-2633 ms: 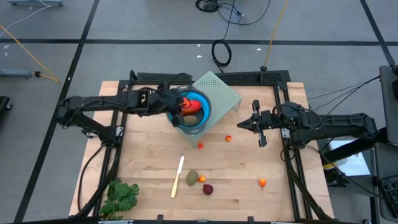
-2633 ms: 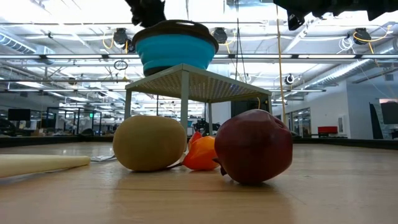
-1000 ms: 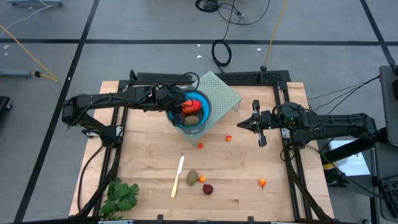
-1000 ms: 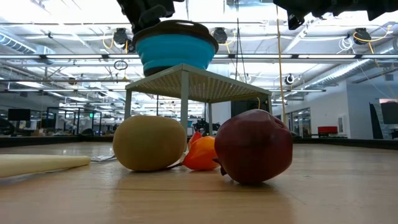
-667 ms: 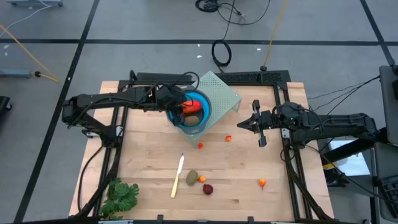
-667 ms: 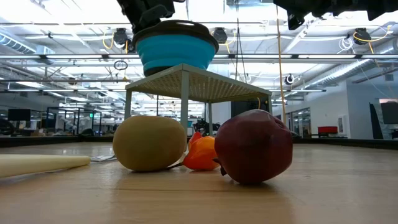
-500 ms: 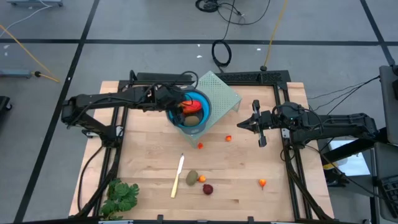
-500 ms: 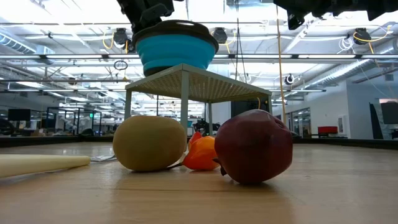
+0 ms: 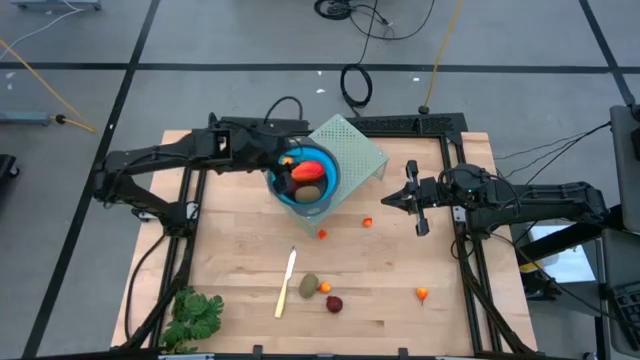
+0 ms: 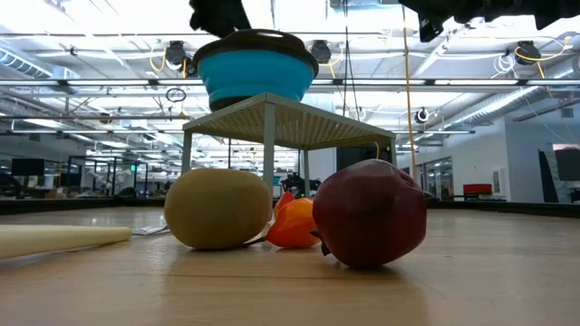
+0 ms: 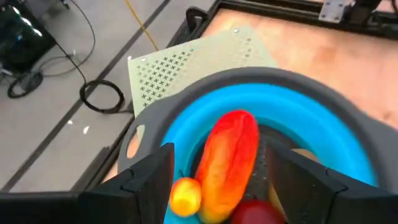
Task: Pick & Place Fruit
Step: Put the kiwi into the blue strainer bowl
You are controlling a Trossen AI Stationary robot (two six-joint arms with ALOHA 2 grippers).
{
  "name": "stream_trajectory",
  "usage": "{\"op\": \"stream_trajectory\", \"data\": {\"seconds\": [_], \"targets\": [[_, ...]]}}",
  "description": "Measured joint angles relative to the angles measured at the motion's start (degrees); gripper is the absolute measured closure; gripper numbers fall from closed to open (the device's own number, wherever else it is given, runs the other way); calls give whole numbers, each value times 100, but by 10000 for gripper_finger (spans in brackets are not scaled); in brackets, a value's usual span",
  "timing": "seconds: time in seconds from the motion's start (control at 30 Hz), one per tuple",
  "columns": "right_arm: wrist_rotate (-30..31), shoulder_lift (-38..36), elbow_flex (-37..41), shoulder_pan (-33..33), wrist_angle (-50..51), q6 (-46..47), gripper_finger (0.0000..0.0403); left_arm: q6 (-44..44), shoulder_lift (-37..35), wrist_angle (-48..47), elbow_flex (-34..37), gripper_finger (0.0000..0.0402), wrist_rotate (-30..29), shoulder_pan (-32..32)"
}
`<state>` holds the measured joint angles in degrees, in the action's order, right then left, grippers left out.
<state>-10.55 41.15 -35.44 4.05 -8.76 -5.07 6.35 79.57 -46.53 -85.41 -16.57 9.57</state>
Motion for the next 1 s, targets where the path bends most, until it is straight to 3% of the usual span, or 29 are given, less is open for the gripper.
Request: {"op": "stream_trajectory", "data": {"seconds": [0.23, 1.0], "targets": [[-2, 0, -1, 0, -1, 139, 399, 184, -35, -125, -427, 149, 0, -233], [-329, 0, -1, -2, 5, 415, 399, 630, -303, -622, -434, 149, 3, -447]]}}
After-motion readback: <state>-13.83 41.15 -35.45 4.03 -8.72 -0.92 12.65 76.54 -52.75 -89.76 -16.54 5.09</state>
